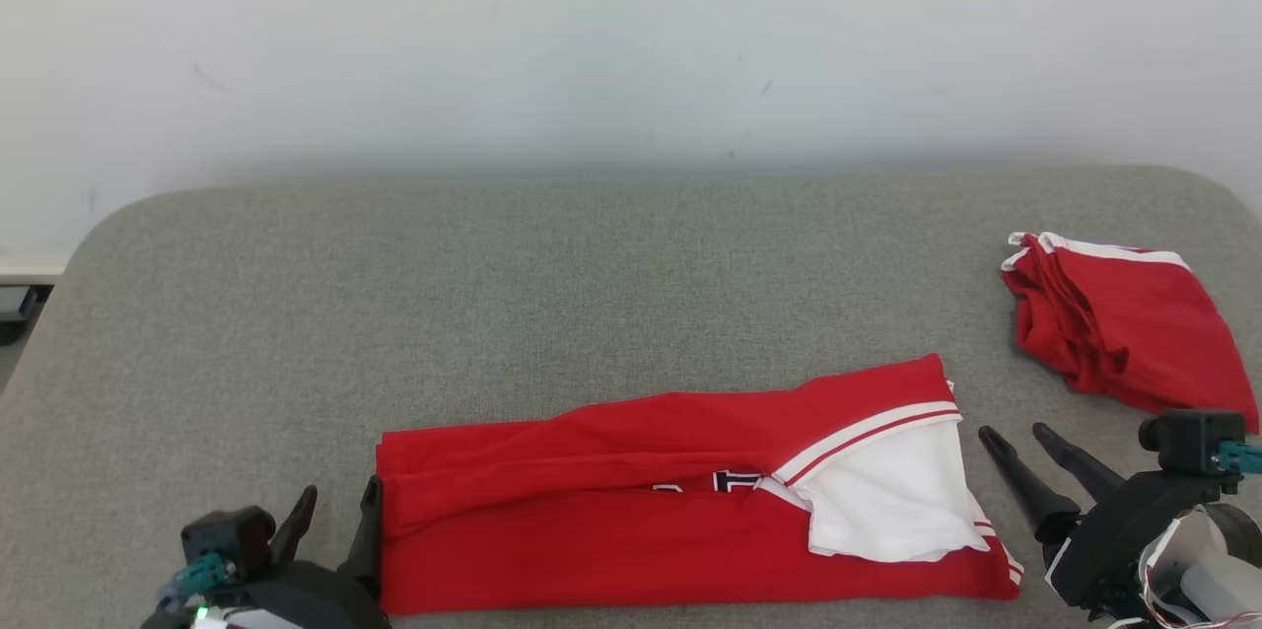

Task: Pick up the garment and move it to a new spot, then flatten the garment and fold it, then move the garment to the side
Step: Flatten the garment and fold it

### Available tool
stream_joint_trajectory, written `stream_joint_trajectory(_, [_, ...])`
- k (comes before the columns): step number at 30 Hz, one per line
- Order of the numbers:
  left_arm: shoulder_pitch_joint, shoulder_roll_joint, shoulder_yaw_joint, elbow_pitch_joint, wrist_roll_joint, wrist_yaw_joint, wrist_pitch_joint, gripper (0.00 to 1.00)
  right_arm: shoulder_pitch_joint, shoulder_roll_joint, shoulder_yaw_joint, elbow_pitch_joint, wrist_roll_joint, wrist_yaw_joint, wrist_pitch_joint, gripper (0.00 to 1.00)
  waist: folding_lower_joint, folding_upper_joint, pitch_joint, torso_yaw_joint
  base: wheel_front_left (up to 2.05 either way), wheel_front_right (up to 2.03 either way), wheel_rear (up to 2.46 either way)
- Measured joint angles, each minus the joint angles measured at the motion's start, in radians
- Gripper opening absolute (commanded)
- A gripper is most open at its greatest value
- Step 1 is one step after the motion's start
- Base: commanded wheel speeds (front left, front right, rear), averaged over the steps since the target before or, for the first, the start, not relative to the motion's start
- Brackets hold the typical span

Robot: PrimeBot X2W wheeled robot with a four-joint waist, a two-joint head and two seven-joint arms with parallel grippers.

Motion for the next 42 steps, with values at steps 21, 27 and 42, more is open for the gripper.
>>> stream_joint_trajectory(21, [0.253,-0.002,0.143,-0.285,0.079,0.092,-0.005,1.00,0.167,0.052,-0.147,-0.106,-0.087,-0.193,-0.086,1.00,0.0001,0.0000,-0.043,-0.010,0.00,0.00,0.00])
stream_joint_trajectory(27, [0.307,-0.016,0.194,-0.350,0.120,0.093,-0.005,1.00,0.220,0.073,-0.224,-0.177,-0.175,-0.226,-0.086,1.00,0.0001,0.0000,-0.044,-0.015,0.00,0.00,0.00])
stream_joint_trajectory(42, [0.335,-0.057,0.279,-0.436,0.327,0.093,-0.006,1.00,0.248,0.087,-0.305,-0.283,-0.356,-0.244,-0.087,1.00,0.0001,0.0000,-0.033,-0.010,0.00,0.00,0.00])
